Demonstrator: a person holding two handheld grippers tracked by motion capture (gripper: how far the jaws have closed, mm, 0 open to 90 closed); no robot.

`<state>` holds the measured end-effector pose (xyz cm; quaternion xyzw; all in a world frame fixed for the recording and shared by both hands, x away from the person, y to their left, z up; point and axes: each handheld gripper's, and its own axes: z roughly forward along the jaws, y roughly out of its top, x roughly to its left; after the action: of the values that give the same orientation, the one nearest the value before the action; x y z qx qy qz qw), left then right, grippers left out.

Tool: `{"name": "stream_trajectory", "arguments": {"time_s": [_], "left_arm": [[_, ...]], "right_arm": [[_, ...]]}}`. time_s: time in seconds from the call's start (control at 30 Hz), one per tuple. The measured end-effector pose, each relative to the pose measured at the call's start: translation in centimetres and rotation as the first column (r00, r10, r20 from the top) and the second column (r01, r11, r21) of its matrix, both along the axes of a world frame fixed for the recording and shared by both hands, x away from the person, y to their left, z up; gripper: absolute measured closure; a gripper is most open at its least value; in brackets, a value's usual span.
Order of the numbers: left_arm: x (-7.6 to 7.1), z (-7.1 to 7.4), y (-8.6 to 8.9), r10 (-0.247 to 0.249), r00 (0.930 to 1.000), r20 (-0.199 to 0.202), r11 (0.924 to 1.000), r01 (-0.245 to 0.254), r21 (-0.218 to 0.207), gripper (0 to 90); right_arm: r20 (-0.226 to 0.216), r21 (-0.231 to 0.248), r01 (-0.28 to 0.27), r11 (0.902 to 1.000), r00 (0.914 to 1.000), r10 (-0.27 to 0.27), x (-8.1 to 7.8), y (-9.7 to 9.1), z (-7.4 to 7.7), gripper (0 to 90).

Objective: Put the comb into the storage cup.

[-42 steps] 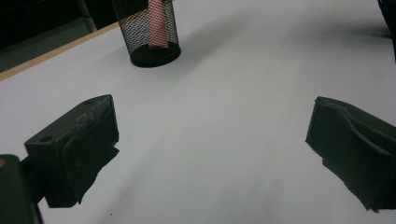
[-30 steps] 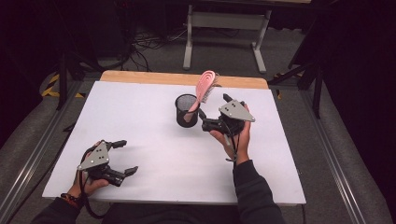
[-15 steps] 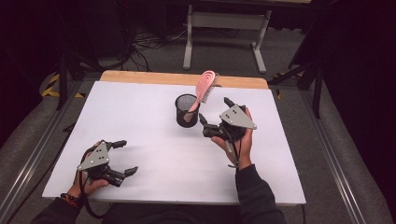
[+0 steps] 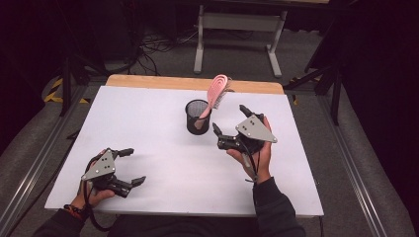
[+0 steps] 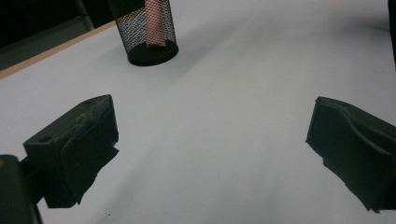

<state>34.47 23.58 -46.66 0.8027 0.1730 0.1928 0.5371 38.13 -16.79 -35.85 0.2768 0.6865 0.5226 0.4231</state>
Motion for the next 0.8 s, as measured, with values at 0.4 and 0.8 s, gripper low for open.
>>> {"name": "stream_trajectory", "arguments": {"time_s": [0.4, 0.8], "left_arm": [[-0.1, 0.0, 0.0, -0.002, 1.0, -0.002, 1.0, 0.002, -0.001, 2.8], [-0.1, 0.1, 0.1, -0.004, 1.0, 0.001, 1.0, 0.004, 0.002, 2.8]], "right_arm": [[0.022, -0.022, -0.012, 0.9997, 0.9997, 0.012, -1.2, -0.3, 0.2, 6.2], [0.034, -0.041, -0.018, 0.999, 0.9992, 0.019, -2.2, -0.8, 0.2, 6.1]]}}
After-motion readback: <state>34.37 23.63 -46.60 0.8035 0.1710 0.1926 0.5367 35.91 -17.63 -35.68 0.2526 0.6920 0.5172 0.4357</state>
